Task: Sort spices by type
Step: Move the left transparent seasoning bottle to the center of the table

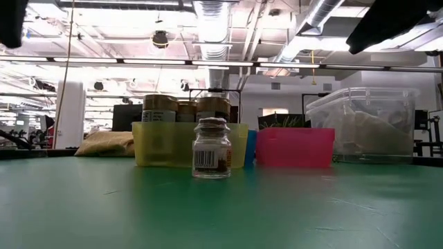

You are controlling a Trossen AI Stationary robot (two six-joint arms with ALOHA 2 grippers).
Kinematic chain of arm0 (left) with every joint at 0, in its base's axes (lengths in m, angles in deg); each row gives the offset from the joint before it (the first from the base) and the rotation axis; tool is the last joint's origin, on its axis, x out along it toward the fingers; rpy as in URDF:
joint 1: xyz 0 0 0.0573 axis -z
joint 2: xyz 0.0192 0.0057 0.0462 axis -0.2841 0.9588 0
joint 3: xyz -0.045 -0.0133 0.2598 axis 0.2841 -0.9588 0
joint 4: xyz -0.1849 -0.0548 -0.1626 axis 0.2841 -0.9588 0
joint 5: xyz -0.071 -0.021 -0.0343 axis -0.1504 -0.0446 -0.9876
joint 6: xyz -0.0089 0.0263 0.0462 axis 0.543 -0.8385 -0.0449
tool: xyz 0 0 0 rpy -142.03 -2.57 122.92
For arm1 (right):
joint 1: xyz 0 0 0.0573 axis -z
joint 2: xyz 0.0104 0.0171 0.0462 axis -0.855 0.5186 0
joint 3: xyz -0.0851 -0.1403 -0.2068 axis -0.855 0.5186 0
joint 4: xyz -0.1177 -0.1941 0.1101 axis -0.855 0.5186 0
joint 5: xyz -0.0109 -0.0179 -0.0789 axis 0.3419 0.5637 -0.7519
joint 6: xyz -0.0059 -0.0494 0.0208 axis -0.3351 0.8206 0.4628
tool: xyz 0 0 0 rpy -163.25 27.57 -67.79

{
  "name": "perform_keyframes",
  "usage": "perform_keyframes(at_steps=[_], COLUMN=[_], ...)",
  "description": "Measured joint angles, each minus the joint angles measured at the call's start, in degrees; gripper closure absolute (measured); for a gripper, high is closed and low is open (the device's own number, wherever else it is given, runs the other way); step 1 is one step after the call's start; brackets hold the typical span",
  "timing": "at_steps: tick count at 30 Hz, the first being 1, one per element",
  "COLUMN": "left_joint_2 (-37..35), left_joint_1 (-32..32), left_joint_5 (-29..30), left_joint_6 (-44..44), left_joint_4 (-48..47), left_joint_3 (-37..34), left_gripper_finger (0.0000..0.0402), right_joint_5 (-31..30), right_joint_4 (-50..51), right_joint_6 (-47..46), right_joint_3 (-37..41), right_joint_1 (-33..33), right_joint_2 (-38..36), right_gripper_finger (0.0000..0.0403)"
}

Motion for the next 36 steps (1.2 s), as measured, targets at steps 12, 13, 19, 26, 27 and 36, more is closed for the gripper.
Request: perform_keyframes(at_steps=[12, 13, 19, 26, 27, 36], left_joint_2=[0.1, 0.0, 0.0, 0.0, 0.0, 0.0], left_joint_1=[0.0, -0.1, 0.9, 1.7, 1.7, 1.6], left_joint_5=[-7.5, -8.0, -12.0, -14.8, -14.8, -15.4], left_joint_6=[1.1, 1.4, 2.4, 3.6, 3.6, 3.0], left_joint_4=[8.7, 8.9, 10.7, 13.4, 13.6, 15.5], left_joint_3=[-9.5, -10.0, -13.8, -17.4, -17.8, -19.3], left_gripper_finger=[0.0097, 0.0097, 0.0097, 0.0097, 0.0097, 0.0134], right_joint_5=[0.0, 0.0, 0.0, 0.0, 0.0, 0.0], right_joint_4=[0.0, 0.0, -0.1, -0.1, -0.1, 0.0], right_joint_6=[0.3, 0.3, 0.4, 0.5, 0.5, 0.5], right_joint_3=[0.0, 0.0, 0.0, 0.0, 0.0, 0.0], right_joint_1=[0.0, 0.0, 0.0, 0.0, 0.0, 0.0], right_joint_2=[0.0, 0.0, 0.0, 0.0, 0.0, 0.0], right_gripper_finger=[0.0159, 0.0159, 0.0159, 0.0159, 0.0159, 0.0159])
